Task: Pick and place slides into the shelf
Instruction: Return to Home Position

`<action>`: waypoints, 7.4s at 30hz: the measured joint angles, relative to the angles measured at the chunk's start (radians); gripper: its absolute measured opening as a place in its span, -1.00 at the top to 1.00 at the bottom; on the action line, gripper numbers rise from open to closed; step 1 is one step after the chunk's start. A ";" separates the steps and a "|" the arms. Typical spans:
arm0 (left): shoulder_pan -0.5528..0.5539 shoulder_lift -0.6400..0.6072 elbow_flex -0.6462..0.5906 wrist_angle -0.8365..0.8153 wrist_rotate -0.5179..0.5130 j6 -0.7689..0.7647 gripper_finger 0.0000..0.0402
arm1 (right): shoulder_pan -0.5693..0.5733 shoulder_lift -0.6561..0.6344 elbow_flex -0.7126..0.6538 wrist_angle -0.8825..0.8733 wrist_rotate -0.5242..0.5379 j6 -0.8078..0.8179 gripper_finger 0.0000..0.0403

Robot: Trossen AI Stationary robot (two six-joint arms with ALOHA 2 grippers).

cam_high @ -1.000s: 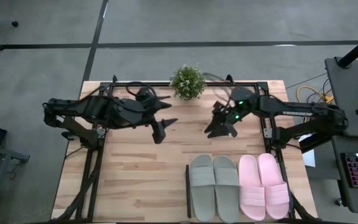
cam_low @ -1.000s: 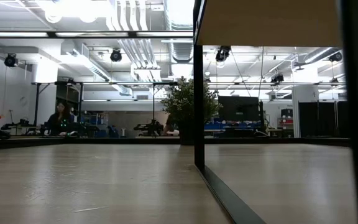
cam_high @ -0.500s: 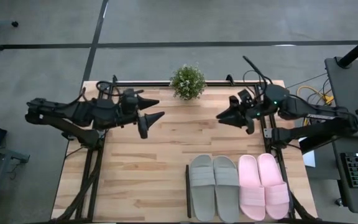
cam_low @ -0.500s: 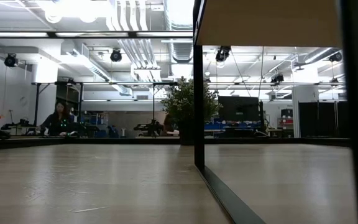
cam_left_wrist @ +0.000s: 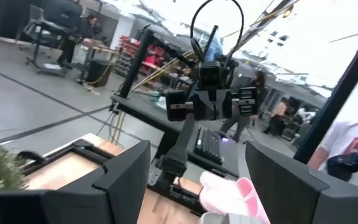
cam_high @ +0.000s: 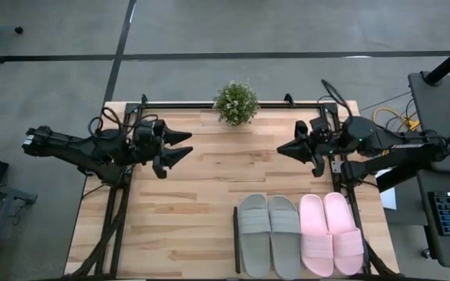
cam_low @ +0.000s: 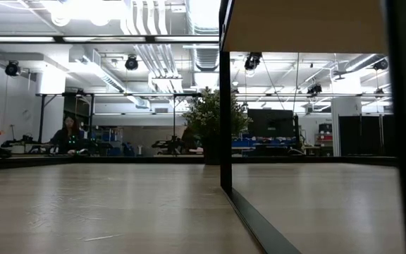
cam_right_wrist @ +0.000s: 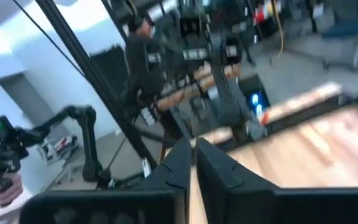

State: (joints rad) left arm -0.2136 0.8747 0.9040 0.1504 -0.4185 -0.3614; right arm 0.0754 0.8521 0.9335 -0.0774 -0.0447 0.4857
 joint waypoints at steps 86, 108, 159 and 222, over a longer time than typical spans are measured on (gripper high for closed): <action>0.000 -0.846 -0.545 -0.407 0.234 -0.021 1.00 | 0.165 -0.668 -0.750 0.629 -0.017 -0.187 0.96; 0.000 -0.847 -0.549 -0.430 0.253 0.002 1.00 | 0.165 -0.836 -0.816 0.504 -0.042 -0.203 0.96; 0.000 -0.847 -0.894 0.162 0.212 0.085 1.00 | 0.165 -0.852 -0.910 0.417 -0.092 -0.143 0.96; 0.000 -0.814 -0.842 -0.262 0.178 0.163 1.00 | 0.164 -0.771 -0.922 0.104 -0.112 0.030 0.96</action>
State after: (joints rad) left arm -0.2138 0.0610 0.0616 -0.1111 -0.2401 -0.1989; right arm 0.2394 0.0814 0.0120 0.0266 -0.1566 0.5159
